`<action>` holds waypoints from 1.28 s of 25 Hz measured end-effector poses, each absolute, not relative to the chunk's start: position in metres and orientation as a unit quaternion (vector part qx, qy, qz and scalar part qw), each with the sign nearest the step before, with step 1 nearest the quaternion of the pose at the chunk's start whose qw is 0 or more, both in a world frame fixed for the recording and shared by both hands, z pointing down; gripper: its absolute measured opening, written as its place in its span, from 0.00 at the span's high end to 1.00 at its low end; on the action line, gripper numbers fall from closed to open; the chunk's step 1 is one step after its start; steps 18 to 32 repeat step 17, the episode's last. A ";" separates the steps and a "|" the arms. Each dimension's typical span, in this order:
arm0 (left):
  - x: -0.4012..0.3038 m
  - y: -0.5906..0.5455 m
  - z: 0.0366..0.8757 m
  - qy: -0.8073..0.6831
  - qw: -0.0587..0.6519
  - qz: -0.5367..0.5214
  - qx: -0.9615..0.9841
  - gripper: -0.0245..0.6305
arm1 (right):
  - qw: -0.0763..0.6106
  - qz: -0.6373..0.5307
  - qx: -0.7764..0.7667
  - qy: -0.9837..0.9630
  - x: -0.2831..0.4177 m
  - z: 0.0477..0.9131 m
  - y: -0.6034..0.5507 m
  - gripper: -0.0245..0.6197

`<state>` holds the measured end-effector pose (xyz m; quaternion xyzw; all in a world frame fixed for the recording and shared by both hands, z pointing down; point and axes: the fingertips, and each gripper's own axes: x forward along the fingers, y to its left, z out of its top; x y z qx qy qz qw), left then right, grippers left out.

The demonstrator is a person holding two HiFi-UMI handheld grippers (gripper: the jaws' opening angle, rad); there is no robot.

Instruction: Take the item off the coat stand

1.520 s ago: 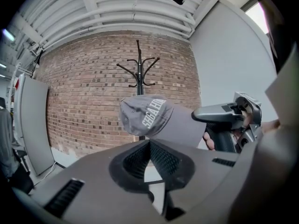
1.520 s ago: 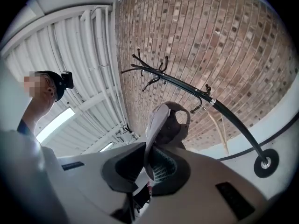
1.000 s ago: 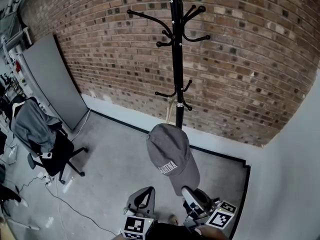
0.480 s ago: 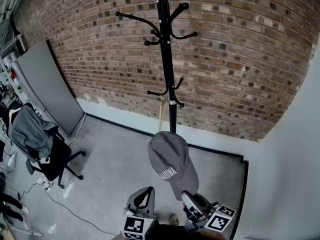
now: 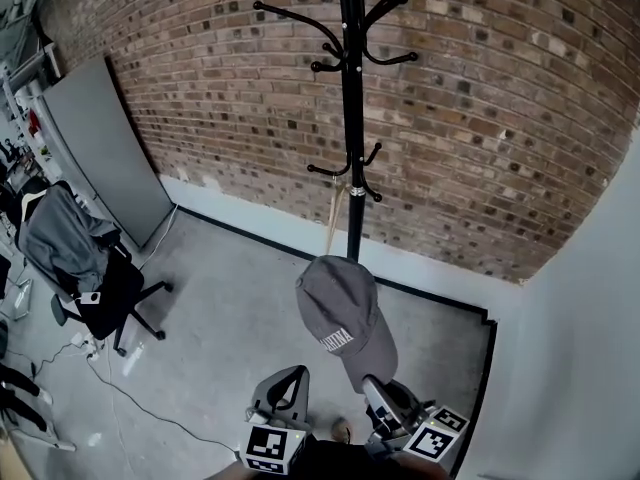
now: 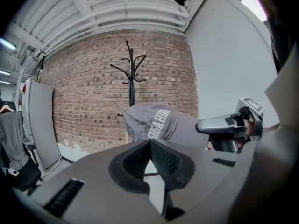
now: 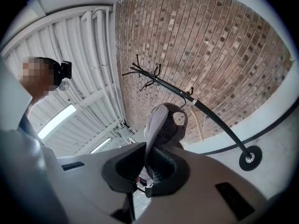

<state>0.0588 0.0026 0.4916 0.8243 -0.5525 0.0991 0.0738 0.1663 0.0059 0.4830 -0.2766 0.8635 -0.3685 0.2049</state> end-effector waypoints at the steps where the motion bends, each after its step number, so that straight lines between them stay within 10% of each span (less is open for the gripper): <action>1: 0.059 0.003 0.492 -0.553 0.073 0.098 0.824 0.91 | 0.204 -0.368 -0.275 0.865 0.166 0.483 0.006 0.91; 32: 0.067 0.003 0.487 -0.546 0.069 0.096 0.829 0.91 | 0.212 -0.366 -0.280 0.862 0.174 0.480 0.010 0.91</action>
